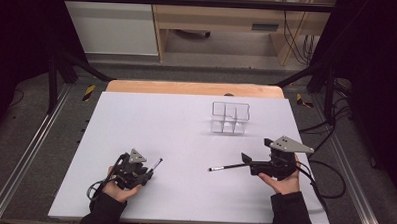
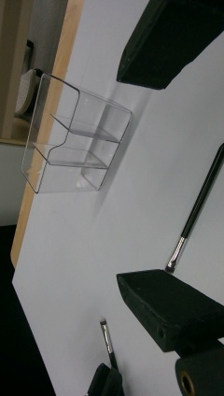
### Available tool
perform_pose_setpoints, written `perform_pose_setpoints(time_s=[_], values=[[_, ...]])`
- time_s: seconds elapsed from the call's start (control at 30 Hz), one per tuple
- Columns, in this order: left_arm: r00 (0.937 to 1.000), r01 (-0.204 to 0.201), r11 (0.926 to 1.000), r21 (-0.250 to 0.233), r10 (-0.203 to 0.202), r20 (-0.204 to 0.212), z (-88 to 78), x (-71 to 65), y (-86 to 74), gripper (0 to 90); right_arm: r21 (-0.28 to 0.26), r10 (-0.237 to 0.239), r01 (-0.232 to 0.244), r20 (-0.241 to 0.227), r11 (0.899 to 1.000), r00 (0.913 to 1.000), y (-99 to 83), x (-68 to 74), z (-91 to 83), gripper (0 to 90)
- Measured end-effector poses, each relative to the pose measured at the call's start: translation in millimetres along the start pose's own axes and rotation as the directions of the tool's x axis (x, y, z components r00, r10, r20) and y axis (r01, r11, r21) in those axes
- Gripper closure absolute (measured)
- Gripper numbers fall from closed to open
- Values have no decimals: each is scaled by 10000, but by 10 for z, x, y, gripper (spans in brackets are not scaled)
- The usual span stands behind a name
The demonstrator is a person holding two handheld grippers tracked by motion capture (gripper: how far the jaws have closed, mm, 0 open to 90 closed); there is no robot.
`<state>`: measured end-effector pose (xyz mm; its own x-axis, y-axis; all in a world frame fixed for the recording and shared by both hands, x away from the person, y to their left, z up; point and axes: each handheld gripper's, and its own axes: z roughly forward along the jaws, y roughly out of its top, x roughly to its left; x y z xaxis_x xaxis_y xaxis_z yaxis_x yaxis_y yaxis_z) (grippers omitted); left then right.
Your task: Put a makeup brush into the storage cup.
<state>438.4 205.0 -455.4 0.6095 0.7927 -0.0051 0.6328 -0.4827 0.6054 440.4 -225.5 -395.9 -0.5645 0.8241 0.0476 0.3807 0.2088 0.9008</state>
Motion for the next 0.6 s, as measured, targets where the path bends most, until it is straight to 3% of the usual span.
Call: perform_pose_setpoints(time_s=[0.3, 0.37, 0.6], values=[[9994, -223, 9996, -168, 227, 269, -163, 42, 121, 486, 21, 63, -63, -4, 10000, 10000, -9, -17, 4, 55], [9990, -272, 9996, 6, 271, 356, -167, 48, 151, 427, -4, 96, -96, -11, 10000, 10000, -7, -21, -7, 55], [9973, -687, 9907, 1175, 650, 354, -93, 62, 229, 422, -32, 131, -131, 16, 9999, 9999, -8, -31, -18, 54]])
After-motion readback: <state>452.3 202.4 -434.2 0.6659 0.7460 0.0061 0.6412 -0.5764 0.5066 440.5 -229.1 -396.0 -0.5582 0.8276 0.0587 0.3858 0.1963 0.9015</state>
